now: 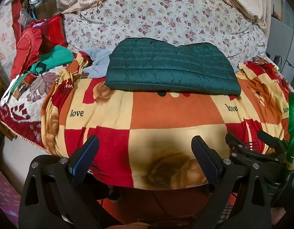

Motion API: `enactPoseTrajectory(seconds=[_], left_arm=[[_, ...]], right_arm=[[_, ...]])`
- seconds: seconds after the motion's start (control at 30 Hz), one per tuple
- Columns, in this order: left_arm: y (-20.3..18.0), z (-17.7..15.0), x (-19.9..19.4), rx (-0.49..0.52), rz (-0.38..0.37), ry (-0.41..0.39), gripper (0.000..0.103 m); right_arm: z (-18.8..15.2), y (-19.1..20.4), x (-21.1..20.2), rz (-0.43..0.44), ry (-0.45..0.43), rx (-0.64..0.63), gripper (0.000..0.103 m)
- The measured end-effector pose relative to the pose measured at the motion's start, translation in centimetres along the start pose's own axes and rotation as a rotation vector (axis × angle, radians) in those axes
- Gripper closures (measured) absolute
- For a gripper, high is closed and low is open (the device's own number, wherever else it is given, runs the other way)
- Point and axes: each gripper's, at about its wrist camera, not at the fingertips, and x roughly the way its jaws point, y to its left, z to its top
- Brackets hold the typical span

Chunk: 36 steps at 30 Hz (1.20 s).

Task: Fold large clothes

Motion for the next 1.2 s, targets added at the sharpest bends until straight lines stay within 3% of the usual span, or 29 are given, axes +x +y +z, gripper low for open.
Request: enactPoseTrajectory(seconds=[1.2], left_arm=[[0.32,-0.22,0.80,-0.009,0.009,0.026,0.006]], right_arm=[[-0.16,0.02,0.43,0.003,0.014,-0.008,0.016]])
